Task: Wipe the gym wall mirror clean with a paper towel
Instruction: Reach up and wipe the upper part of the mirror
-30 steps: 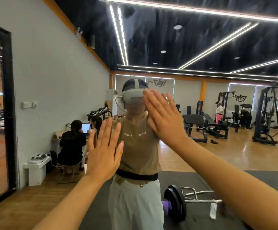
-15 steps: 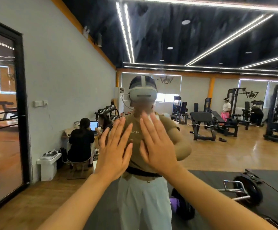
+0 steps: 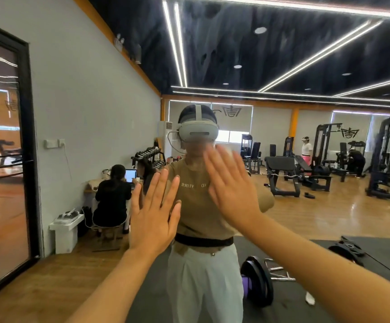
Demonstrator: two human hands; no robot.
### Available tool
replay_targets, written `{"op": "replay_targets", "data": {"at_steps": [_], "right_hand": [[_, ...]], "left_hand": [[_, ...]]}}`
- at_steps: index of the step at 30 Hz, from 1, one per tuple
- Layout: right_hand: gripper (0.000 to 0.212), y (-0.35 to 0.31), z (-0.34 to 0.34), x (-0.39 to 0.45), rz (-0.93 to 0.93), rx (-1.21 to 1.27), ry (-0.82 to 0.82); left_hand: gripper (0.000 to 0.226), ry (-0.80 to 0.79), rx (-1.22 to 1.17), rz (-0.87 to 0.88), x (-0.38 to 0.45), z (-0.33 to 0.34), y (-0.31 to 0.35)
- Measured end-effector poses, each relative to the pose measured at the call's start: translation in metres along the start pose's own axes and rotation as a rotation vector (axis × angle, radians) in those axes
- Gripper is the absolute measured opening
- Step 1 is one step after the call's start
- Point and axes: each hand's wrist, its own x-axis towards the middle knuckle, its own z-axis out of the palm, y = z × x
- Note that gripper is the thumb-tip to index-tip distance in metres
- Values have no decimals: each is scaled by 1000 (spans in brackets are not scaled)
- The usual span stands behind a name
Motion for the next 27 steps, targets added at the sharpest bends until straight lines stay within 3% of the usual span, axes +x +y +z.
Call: {"op": "replay_targets", "data": {"at_steps": [6,11,18,21,27], "right_hand": [[56,-5,-4,81,436,227,171],[65,-62,9,-9,301,285,82],[77,-115,15,-159,202,324,-216],[85,-120,13,-188,173,334,-332],[97,-108,8,-196,172,479,-323]], "left_hand": [[54,60,-7,20,0,6,-2],[54,17,-42,66,-5,3,-9],[65,-72,-209,6,-32,-15,1],[67,-141,-269,-128,-74,-12,13],[67,-307,-302,-257,-131,-5,31]]}}
